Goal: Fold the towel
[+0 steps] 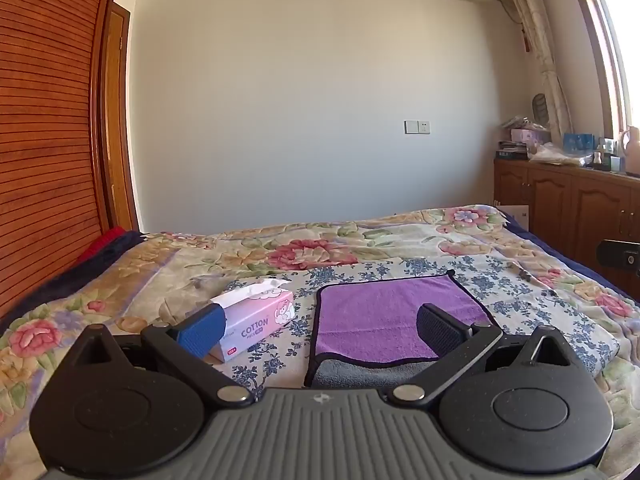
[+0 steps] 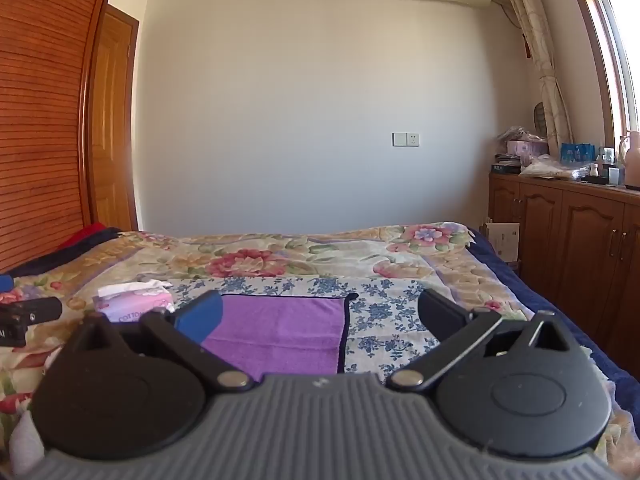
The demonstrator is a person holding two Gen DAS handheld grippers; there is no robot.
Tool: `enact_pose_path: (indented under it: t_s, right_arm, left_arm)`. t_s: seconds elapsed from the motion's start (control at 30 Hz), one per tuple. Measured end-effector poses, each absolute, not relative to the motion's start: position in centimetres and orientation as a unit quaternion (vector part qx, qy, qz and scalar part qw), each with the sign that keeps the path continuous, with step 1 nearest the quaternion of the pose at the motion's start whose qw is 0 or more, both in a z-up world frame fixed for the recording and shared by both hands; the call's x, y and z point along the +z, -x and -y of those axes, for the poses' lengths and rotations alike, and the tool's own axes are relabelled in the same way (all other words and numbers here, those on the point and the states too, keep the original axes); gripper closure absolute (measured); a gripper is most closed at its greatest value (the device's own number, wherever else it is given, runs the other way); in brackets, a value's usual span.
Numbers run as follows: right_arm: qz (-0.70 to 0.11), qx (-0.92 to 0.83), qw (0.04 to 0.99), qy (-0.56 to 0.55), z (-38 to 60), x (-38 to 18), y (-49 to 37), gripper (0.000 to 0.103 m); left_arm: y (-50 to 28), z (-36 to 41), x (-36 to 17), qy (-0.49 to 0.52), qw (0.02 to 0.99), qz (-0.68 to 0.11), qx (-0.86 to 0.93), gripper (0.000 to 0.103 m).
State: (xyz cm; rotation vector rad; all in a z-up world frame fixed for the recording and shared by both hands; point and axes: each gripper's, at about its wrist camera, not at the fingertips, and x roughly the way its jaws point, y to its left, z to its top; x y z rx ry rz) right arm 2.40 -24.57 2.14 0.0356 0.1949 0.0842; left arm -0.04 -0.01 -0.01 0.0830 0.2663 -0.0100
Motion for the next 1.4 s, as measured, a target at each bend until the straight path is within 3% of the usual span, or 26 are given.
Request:
enact_pose_path:
  t_s: [1.4]
  right_arm:
    - [-0.098, 0.041, 0.994, -0.017, 24.2, 2.1, -2.3, 0.0]
  left_arm:
    - [-0.2, -1.1, 0.5, -0.033, 0.991, -0.131, 0.001, 0.0]
